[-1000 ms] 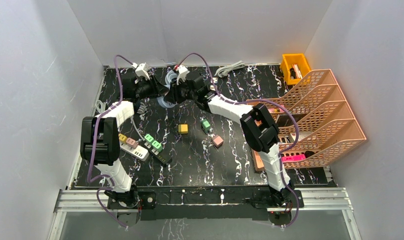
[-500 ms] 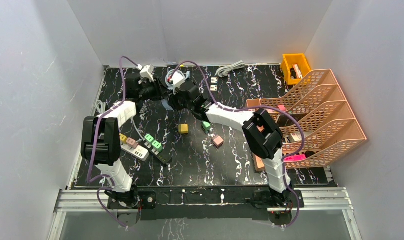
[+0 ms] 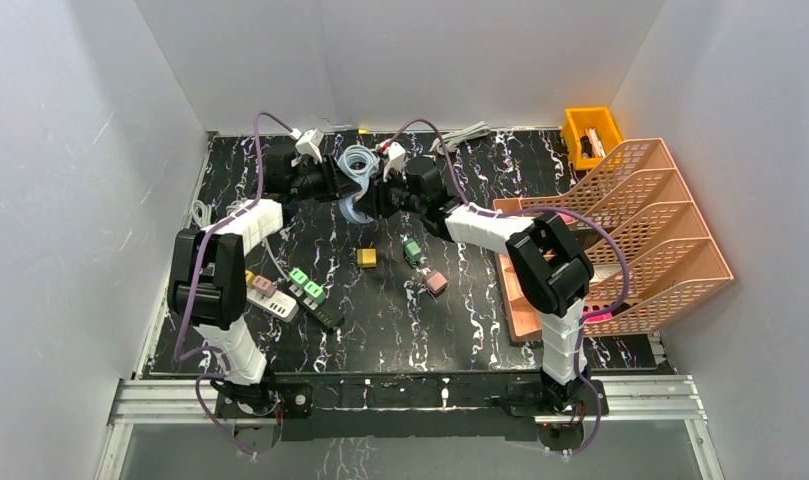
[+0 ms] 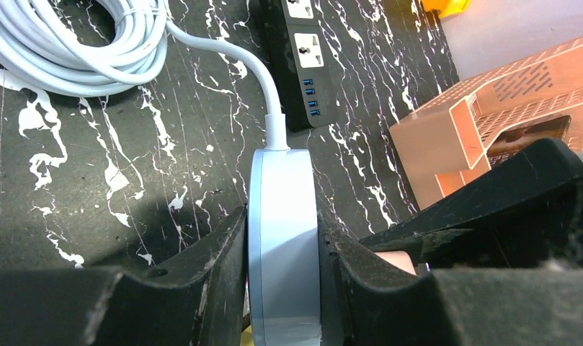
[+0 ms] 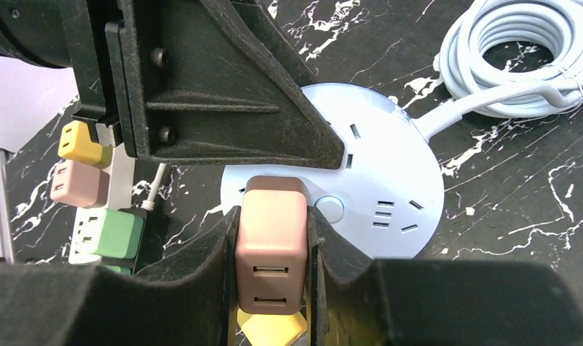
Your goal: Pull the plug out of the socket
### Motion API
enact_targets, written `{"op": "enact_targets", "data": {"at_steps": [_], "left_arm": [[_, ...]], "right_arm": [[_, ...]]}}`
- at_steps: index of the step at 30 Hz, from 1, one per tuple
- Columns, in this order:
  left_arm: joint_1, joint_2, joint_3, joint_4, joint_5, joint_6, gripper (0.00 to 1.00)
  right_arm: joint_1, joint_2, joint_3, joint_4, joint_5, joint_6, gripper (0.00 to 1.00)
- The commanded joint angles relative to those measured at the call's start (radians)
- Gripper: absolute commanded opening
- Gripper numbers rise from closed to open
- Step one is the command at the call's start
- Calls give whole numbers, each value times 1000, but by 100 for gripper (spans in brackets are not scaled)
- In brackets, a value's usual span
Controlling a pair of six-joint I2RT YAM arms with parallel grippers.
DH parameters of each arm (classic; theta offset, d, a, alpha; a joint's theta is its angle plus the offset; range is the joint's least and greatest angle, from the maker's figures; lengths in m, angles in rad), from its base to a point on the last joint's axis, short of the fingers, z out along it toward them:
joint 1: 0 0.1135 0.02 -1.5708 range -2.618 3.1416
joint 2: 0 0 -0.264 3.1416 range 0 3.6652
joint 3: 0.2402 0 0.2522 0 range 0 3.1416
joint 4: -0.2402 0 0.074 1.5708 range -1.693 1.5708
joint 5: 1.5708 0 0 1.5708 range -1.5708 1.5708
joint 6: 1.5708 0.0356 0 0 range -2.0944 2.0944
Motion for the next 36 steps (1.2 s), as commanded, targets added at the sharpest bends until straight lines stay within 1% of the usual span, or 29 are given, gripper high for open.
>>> {"op": "enact_targets", "data": {"at_steps": [1, 4, 7, 8, 11, 13, 15, 18, 20, 23, 26, 31, 34, 35, 36], "left_arm": [[74, 24, 44, 86, -185, 56, 0], [74, 36, 48, 82, -201, 57, 0], [74, 52, 55, 80, -214, 56, 0], [74, 58, 56, 82, -217, 54, 0], [74, 75, 60, 86, -239, 44, 0], [74, 88, 65, 80, -257, 45, 0], [74, 95, 65, 76, -279, 54, 0], [74, 103, 58, 78, -307, 66, 0], [74, 106, 55, 84, -320, 69, 0], [73, 119, 55, 103, -309, 53, 0], [69, 143, 65, 108, -296, 45, 0], [53, 208, 97, 113, -292, 31, 0], [25, 255, 131, 124, -279, 8, 0], [3, 286, 159, 117, -270, 13, 0], [-27, 327, 208, 84, -275, 29, 0]], "right_arm": [[23, -119, 47, -27, -18, -56, 0], [38, -150, 26, -79, 121, -120, 0], [90, -177, 6, -119, 390, -241, 0], [103, -182, -7, -119, 454, -277, 0], [111, -194, -23, -116, 516, -298, 0], [109, -211, -40, -108, 518, -300, 0], [93, -235, -64, -91, 459, -285, 0], [20, -289, -110, -40, 208, -171, 0], [-7, -301, -124, -29, 112, -132, 0], [-9, -317, -137, -76, 112, -129, 0], [-10, -364, -216, -86, 158, -108, 0], [-13, -483, -423, -123, 199, -38, 0], [-19, -587, -590, -137, 295, 15, 0], [-37, -649, -663, -136, 332, 41, 0], [-80, -720, -742, -135, 367, 76, 0]]}}
